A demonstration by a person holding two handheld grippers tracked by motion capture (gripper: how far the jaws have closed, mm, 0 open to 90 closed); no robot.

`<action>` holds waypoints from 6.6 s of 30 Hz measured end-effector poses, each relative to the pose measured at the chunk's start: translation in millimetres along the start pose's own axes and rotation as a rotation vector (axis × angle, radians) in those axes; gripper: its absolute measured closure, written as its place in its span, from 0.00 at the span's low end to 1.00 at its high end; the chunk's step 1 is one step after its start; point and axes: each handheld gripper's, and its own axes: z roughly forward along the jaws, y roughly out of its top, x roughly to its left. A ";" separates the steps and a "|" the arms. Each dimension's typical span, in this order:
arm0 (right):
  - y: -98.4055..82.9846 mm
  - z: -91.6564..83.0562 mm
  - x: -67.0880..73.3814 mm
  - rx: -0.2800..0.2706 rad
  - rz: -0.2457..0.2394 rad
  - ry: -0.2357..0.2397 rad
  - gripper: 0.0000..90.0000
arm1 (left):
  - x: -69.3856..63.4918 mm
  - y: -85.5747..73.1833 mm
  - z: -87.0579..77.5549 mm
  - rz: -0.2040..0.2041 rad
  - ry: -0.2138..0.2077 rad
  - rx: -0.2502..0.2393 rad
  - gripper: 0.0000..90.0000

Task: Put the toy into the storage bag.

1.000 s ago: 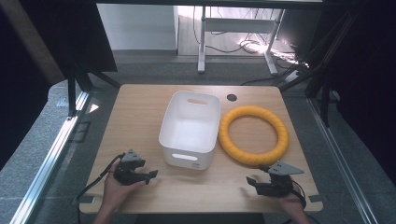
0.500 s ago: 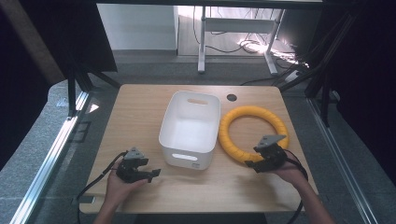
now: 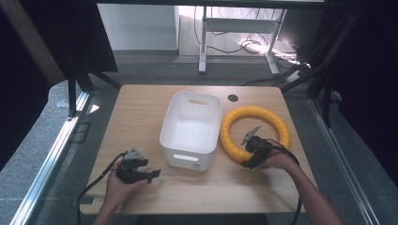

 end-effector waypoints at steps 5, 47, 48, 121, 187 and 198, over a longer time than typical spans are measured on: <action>7.2 8.9 -1.3 0.058 -0.018 0.012 0.41 | -0.5 0.1 1.3 0.007 -0.002 0.007 0.32; -5.6 -73.2 -36.0 -0.429 0.191 0.238 0.57 | 3.5 1.3 0.9 -0.002 -0.010 0.000 0.32; -6.4 -74.4 -36.6 -0.438 0.192 0.236 0.57 | 3.6 1.4 1.0 -0.003 -0.011 0.000 0.32; 6.9 -98.2 47.5 -1.163 0.407 -0.097 0.57 | 9.5 9.3 -10.7 -0.010 0.005 -0.018 0.32; 94.5 -137.5 97.3 -1.354 0.204 -0.222 0.57 | 21.2 15.4 -25.2 -0.075 0.002 -0.039 0.32; 113.6 -131.4 106.0 -1.357 0.187 -0.200 0.57 | 25.7 17.3 -33.4 -0.100 0.017 -0.054 0.32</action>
